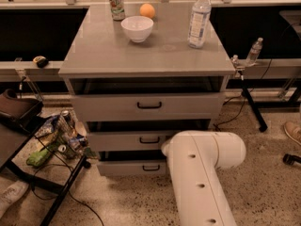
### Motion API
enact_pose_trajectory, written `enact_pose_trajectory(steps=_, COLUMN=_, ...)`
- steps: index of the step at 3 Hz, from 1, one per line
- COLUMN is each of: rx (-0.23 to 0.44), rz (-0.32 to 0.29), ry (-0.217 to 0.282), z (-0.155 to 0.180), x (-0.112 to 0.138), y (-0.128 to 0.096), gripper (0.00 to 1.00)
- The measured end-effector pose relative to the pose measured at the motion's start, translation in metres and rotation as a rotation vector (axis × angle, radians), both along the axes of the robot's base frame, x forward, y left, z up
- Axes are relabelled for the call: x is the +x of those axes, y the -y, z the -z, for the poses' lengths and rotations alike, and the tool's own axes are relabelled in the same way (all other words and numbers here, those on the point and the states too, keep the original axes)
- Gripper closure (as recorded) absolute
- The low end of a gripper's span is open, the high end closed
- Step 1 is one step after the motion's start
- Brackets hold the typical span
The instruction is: Open bottom drawer
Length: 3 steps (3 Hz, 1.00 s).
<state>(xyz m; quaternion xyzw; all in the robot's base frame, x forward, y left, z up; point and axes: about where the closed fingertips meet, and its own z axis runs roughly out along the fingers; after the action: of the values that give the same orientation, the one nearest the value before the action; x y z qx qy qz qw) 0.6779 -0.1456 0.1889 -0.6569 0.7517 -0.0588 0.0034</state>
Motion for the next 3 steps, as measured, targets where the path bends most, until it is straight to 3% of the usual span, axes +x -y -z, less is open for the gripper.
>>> enact_pose_trajectory(steps=1, rx=0.0, rz=0.0, ry=0.0, z=-0.006, x=0.0, y=0.0, gripper=1.0)
enact_pose_trajectory(steps=3, rx=-0.005, rz=0.015, ry=-0.001, z=-0.0125, x=-0.0075, y=0.0042, gripper=1.0)
